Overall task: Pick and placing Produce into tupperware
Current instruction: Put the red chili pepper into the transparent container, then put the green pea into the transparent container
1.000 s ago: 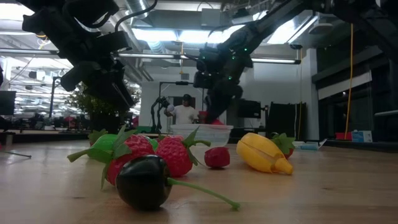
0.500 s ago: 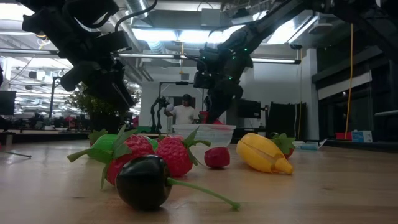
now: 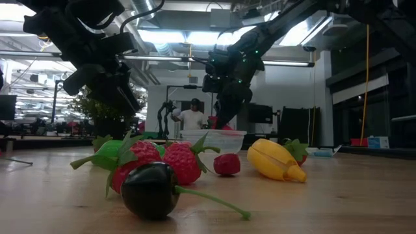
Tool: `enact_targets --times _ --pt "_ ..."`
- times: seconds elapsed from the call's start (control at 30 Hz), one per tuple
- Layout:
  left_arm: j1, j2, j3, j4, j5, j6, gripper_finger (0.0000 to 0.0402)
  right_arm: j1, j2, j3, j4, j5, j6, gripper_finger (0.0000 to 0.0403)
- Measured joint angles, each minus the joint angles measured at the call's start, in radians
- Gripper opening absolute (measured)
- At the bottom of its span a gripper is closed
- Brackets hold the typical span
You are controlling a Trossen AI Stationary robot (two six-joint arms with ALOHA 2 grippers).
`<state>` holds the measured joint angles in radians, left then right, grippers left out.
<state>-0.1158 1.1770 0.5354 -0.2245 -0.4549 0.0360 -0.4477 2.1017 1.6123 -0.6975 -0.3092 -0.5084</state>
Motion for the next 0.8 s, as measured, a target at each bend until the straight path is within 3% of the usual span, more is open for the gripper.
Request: enact_targets --times 0.4,0.8 --pt "0.000 0.000 0.000 0.000 0.000 0.000 0.0176 0.002 0.000 0.000 0.004 0.001 0.001 0.0213" --pt "0.000 0.000 0.000 0.000 0.000 0.000 0.0176 0.001 -0.002 0.038 0.070 0.002 0.022 0.0218"
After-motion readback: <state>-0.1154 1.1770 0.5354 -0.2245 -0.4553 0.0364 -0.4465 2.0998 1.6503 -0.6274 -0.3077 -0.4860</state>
